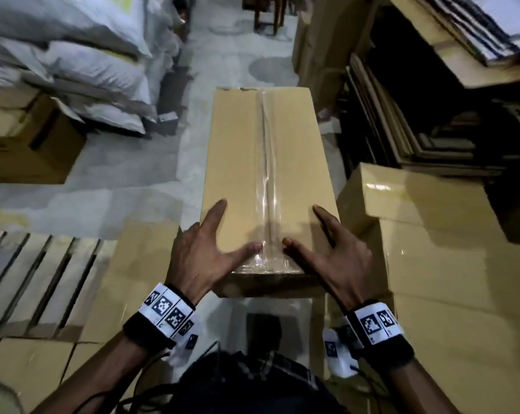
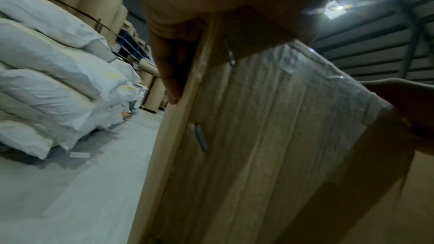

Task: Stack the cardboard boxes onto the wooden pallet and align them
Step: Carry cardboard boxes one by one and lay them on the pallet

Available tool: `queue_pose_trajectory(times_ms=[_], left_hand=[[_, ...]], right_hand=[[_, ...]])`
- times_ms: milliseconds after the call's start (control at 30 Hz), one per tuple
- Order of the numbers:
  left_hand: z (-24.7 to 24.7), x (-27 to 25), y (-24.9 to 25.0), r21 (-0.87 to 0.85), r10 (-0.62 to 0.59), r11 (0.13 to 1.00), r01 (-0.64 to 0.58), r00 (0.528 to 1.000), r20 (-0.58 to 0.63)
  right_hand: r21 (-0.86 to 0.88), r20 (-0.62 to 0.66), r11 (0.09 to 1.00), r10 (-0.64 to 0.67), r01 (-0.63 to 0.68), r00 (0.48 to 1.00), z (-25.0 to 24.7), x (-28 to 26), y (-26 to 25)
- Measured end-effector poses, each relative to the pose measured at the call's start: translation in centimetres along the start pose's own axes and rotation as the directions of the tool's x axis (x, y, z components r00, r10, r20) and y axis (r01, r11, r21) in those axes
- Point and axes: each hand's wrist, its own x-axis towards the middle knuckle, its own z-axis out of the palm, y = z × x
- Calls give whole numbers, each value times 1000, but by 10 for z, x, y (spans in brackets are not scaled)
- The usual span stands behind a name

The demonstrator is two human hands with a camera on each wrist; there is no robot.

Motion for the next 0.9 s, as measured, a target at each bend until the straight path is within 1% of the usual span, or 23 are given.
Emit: queue_pose_trajectory(times_ms=[100, 233, 300, 333, 467, 600, 700, 800, 833, 900], left_hand=[[-4, 73, 1, 9, -87, 996, 87, 995, -53], [-9, 166, -4, 16, -157, 987, 160, 982, -109], [-8, 224, -15, -10, -207, 978, 208, 967, -149], [-8, 238, -18, -20, -219, 976, 218, 964, -149], [-10, 354, -49, -85, -308, 951, 297, 935, -175], [-36, 471, -93, -96, -384, 923, 372, 904, -187], [-63, 536, -119, -96, -432, 902, 421, 878, -204], [-86, 584, -138, -110, -481, 876, 469, 846, -228], [-93, 598, -146, -113, -500, 866, 487, 832, -240], [-107, 625, -161, -120, -558, 829, 546, 789, -258]], right_hand=[[-10, 107, 998, -59, 61, 993, 9, 98, -16], [25, 126, 992, -128, 126, 984, 36, 212, -35], [16, 152, 987, -159, 158, 976, 60, 280, -45], [1, 168, 985, -169, 171, 971, 66, 297, -48], [-11, 212, 974, -218, 225, 953, 118, 422, -77], [-23, 268, 956, -277, 294, 923, 173, 544, -136], [5, 318, 938, -329, 345, 889, 203, 619, -184], [23, 360, 928, -356, 373, 863, 232, 680, -223], [43, 371, 919, -378, 391, 848, 244, 697, -235], [70, 420, 898, -421, 434, 804, 270, 733, -262]])
